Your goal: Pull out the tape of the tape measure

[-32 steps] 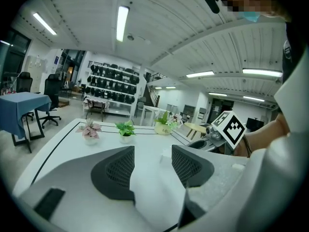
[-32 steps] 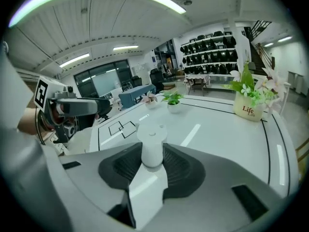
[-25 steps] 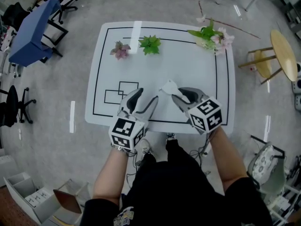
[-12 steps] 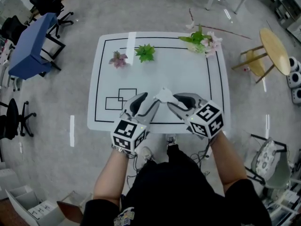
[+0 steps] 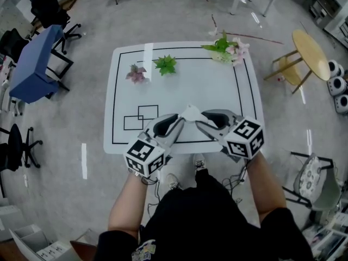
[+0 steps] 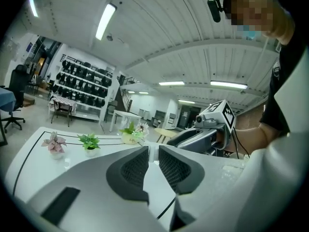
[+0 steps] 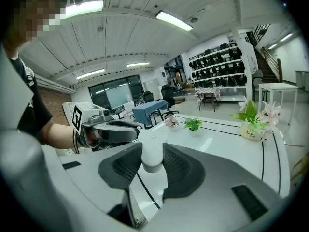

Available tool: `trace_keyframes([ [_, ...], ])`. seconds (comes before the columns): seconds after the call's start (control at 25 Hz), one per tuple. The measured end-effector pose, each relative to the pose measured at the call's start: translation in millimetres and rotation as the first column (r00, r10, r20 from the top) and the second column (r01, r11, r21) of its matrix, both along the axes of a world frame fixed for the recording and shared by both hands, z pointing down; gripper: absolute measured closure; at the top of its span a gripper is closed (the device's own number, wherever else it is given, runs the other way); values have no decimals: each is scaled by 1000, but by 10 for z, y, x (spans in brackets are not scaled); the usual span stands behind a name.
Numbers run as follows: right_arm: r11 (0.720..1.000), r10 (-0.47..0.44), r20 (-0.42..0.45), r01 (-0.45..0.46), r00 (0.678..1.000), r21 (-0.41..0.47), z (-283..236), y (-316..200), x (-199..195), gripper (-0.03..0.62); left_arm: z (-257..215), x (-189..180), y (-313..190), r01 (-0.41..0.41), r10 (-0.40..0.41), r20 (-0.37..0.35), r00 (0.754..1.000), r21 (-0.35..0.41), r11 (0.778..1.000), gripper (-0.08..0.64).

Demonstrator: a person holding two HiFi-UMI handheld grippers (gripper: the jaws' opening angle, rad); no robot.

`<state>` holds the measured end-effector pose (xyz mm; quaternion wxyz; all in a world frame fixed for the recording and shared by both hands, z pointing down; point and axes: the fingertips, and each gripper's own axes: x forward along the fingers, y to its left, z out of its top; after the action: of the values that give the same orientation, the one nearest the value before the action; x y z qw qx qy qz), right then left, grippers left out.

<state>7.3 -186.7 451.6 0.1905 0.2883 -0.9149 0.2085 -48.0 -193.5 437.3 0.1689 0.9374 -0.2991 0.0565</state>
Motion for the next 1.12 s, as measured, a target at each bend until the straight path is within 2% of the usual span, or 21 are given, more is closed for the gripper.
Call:
trace_keyframes([
  [0.32,999,33,-11,-32,999,30,-108,90,-32,460,-81,-56,77,-12,11,33,999,26,1000,523],
  [0.56,993,87,-69,-80,994,87,-159,119,-96,460,-117,-120,97,28,-34,100,994,60,998,525],
  [0.88,976,182,-164,-157,970,153,-184,127,-84,462,-142,-241,79,107,-113,122,986,55,993,526],
  [1.12,964,234,-187,-203,954,170,-232,143,-38,462,-192,-295,90,120,-124,129,984,44,992,526],
])
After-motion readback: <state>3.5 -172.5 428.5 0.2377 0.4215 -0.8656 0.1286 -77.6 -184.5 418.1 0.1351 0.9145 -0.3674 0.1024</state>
